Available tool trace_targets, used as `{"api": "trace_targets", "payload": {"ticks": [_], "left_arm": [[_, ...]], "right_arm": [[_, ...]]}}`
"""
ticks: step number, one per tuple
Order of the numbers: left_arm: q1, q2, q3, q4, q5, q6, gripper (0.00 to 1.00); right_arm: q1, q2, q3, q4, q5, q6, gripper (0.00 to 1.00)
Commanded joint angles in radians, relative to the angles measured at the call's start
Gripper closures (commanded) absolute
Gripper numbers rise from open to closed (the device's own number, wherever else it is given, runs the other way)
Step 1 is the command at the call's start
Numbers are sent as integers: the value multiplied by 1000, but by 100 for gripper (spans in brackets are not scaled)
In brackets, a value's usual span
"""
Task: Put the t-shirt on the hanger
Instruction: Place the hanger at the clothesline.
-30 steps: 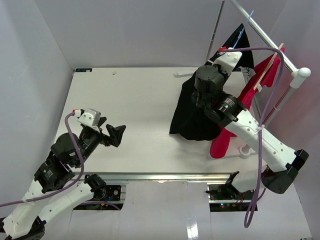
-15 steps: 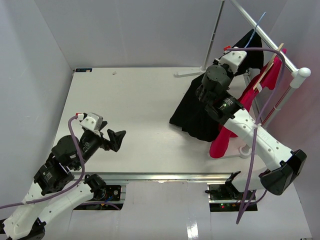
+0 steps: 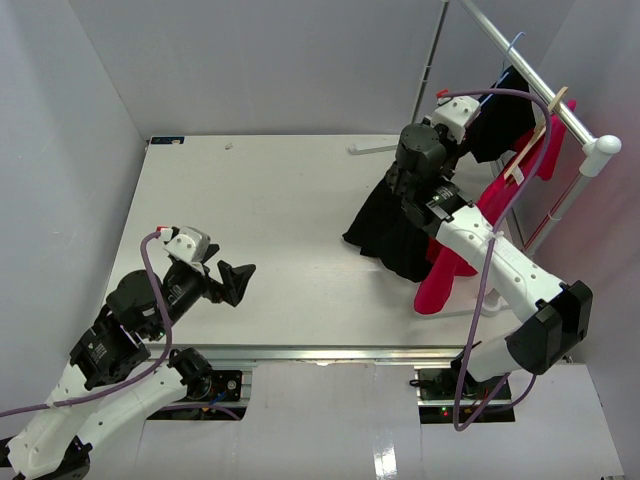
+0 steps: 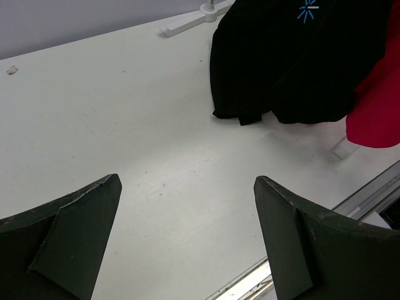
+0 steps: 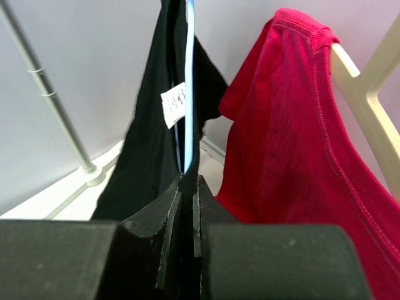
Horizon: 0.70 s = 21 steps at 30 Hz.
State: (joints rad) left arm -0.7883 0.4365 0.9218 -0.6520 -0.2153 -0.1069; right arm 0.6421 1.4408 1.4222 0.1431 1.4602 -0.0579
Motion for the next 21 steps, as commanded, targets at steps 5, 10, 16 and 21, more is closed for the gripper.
{"api": "trace_targets", "payload": {"ticks": [5,10,16,21], "left_arm": [[-2,-9,-24,12,41,-27,2],[0,-17,-26,9,43,-27,2],[-2,-27,-25,11,48,-33,2],[-2,-21,-23,13,62,-32,2]], "right_arm": [[-43,-36,-25,85,62,42,92],[-56,-37,-43,85,63,46,92],[-67,-51,-79,87,67,50,92],[-67,-77,-109,86,57,85,92]]}}
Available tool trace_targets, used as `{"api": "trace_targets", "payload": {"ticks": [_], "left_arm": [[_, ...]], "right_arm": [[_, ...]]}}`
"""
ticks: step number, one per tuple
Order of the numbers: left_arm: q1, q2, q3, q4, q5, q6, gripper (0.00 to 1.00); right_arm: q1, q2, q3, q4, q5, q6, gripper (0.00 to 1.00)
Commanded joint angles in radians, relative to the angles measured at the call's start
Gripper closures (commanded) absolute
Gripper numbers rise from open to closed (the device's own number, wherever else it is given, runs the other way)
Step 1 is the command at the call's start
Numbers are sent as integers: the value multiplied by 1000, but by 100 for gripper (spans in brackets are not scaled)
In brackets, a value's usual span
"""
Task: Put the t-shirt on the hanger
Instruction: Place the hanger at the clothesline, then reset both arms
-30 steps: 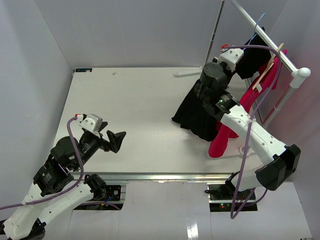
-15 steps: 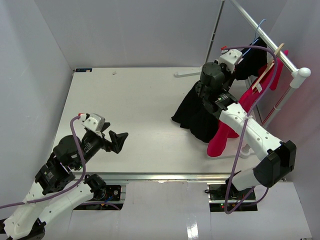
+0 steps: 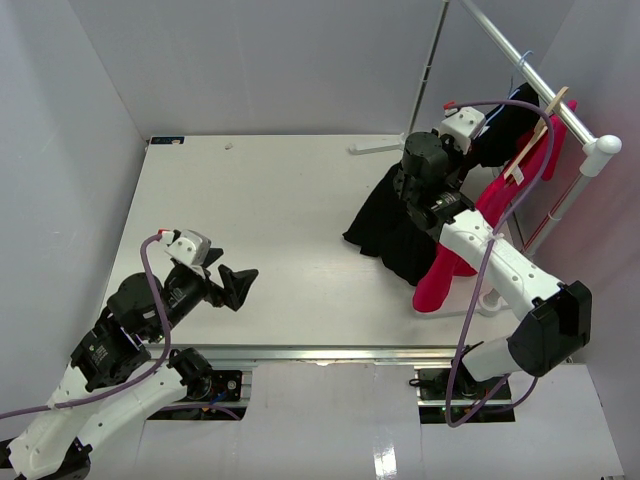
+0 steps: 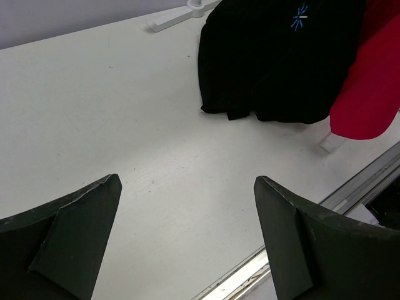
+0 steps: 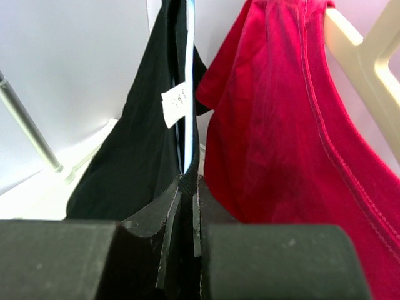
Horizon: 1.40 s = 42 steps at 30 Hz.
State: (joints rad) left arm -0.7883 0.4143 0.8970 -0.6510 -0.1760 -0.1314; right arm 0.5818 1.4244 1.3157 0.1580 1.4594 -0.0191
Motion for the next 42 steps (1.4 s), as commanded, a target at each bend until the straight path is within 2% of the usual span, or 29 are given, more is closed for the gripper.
{"api": "trace_targets", "payload": {"ticks": [1,3,4,7,9,11,12,14,16,20,24,27,29,31,33,36,42], "left_arm": [[-2,3,2,13,24,-7,2],[-2,4,6,12,25,-7,2],[-1,2,8,11,26,-8,2],[-2,-6,9,13,33,-16,2],[-2,-8,14,12,38,-14,2],[-2,-8,23,13,43,-10,2],[0,-6,29,16,44,-7,2],[-1,-5,35,24,46,-11,2],[-2,-3,33,37,56,-18,2],[-2,4,22,53,67,-27,2],[-1,8,13,52,53,-21,2],[-2,12,19,60,93,-8,2],[-2,25,28,81,101,-11,2],[-2,32,28,109,123,-24,2],[-2,46,23,147,153,-43,2],[-2,86,27,168,177,-72,2],[-2,58,-13,239,222,-118,2]], "right_arm": [[-7,-63,-3,71,61,44,92],[-7,-70,-6,70,63,41,87],[-7,-74,-8,69,58,41,80],[-5,-89,-15,65,26,47,41],[-3,-103,-3,50,4,63,27],[-2,-113,26,-37,-77,95,17],[-1,-118,67,-70,-106,127,7],[2,-107,158,-182,-171,162,6],[3,-87,261,-306,-247,192,9],[4,-47,433,-508,-462,218,10],[27,-6,525,-645,-585,214,10],[59,12,534,-716,-597,187,10],[79,8,520,-719,-723,161,10],[95,-37,480,-672,-935,115,10],[122,-103,361,-602,-1149,84,10],[129,-199,261,-567,-1341,106,10],[154,-414,-44,-450,-1545,198,10]]}}
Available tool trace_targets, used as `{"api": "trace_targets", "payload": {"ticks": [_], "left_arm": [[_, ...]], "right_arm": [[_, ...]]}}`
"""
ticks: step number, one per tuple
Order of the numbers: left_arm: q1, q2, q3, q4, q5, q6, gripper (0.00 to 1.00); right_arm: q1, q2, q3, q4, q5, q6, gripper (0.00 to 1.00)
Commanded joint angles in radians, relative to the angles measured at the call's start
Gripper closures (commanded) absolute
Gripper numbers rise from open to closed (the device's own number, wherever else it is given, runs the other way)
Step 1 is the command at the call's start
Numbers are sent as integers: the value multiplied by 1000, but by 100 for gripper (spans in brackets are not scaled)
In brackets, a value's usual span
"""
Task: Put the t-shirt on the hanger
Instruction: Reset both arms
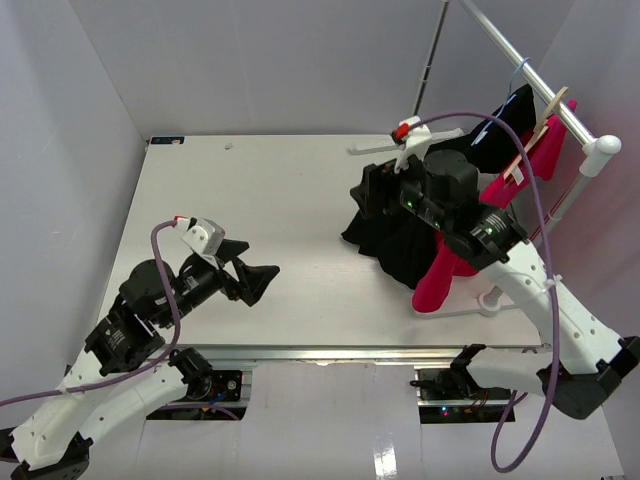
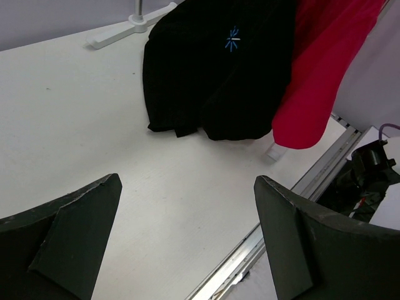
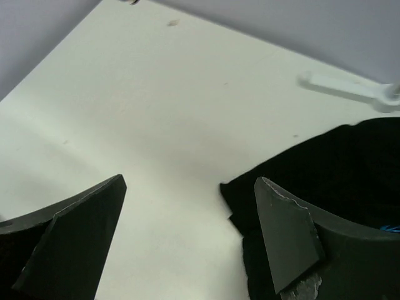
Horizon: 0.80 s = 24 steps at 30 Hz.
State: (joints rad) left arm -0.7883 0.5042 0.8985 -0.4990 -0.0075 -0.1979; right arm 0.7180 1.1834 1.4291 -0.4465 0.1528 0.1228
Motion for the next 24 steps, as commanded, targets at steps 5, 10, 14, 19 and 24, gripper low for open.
{"api": "trace_targets", "payload": {"ticks": [5,10,14,19,24], "left_arm": [[-2,-108,-112,160,86,-111,2],[-2,-145,-178,169,112,-117,2],[-2,-204,-226,173,112,-119,2],[-1,-271,-273,169,99,-126,2],[-2,-296,-276,139,97,-129,2]], "right_arm": [[27,-368,-427,237,-327,70,10],[29,-524,-589,295,-375,58,10],[31,-591,-709,332,-422,66,10],[31,-674,-838,409,-445,83,10],[31,-719,-888,419,-438,81,10]]}}
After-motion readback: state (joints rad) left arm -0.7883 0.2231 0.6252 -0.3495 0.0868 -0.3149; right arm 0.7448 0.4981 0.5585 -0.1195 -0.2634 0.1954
